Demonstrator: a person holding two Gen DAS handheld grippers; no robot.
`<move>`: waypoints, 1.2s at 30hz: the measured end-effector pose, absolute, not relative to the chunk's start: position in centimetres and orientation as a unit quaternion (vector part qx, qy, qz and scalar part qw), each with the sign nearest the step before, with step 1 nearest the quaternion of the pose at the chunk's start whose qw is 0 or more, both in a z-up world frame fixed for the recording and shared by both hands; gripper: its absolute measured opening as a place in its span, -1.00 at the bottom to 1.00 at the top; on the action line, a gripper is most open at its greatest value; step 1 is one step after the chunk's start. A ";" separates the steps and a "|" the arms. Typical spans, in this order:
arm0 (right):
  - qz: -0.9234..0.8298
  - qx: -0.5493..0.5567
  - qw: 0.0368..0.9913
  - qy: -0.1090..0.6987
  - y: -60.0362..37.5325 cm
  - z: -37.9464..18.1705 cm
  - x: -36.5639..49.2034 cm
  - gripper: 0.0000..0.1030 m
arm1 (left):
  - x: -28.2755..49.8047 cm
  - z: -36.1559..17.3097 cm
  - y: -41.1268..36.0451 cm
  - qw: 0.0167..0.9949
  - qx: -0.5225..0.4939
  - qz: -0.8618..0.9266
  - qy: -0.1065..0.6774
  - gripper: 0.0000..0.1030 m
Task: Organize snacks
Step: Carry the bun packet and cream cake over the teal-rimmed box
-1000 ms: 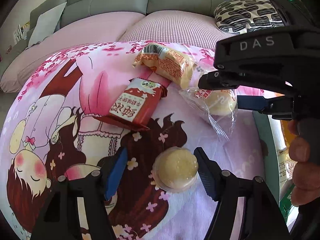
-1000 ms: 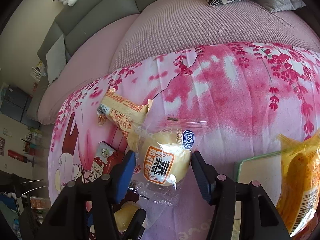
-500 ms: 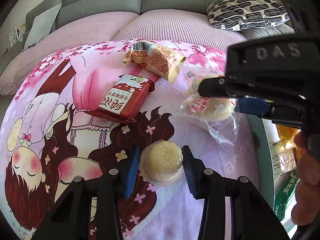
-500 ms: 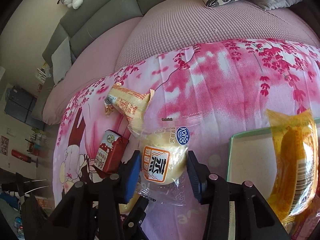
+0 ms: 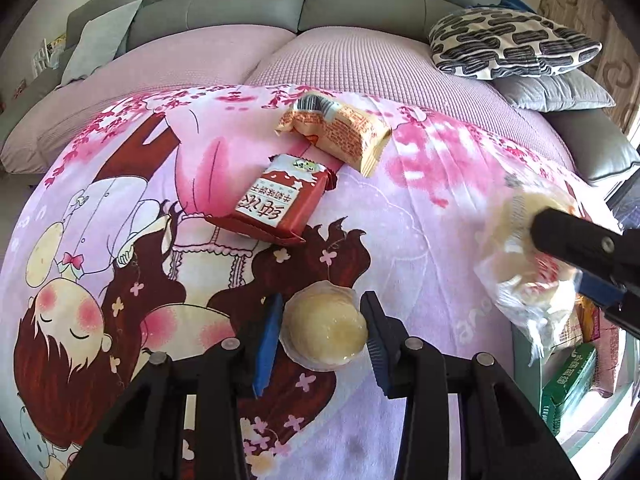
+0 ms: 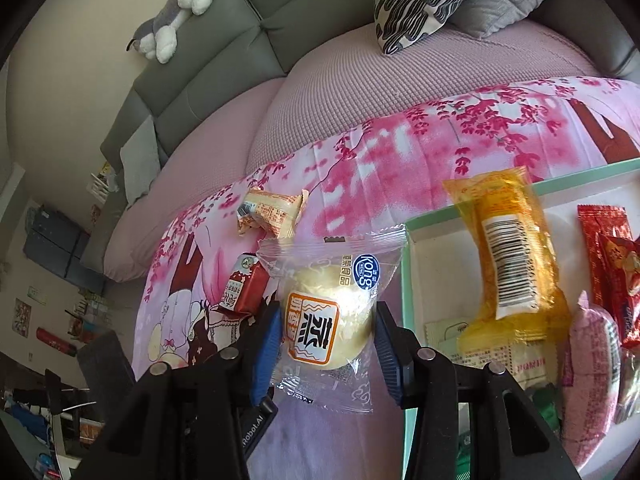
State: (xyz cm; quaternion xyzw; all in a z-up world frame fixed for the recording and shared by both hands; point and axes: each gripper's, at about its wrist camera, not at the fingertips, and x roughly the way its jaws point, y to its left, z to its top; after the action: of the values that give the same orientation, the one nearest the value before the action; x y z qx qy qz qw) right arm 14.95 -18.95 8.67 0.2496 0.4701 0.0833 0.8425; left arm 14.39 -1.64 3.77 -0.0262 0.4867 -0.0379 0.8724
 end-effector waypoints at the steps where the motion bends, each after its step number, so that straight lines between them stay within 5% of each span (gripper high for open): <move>1: 0.081 0.254 0.843 0.466 -19.3 8.8 14.6 -0.08 | 14.3 3.9 -1.6 0.874 -0.025 -0.036 0.484 -0.19; 5: 0.078 0.264 0.844 0.460 -20.2 9.0 13.4 -0.08 | 14.4 4.4 -1.6 0.876 -0.023 -0.037 0.480 -0.21; 8: 0.078 0.275 0.843 0.455 -20.8 9.1 12.6 -0.08 | 14.3 5.0 -1.8 0.881 -0.022 -0.038 0.471 -0.53; 16: 0.083 0.286 0.845 0.443 -21.9 9.0 11.5 -0.08 | 14.4 5.2 -2.0 0.883 -0.018 -0.030 0.468 -0.54; 22: 0.083 0.297 0.837 0.453 -22.5 7.8 11.2 -0.08 | 14.2 4.6 -2.5 0.879 0.004 -0.027 0.477 0.03; 36: 0.095 0.303 0.827 0.464 -22.5 7.0 10.4 -0.08 | 14.4 1.8 -3.7 0.864 0.033 -0.019 0.501 0.04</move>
State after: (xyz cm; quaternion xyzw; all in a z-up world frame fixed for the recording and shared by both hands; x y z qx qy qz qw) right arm 10.40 -22.46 7.00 0.3031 0.4635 0.0947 0.8272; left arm 14.36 -3.67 1.82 0.0333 0.5015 -0.0195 0.8643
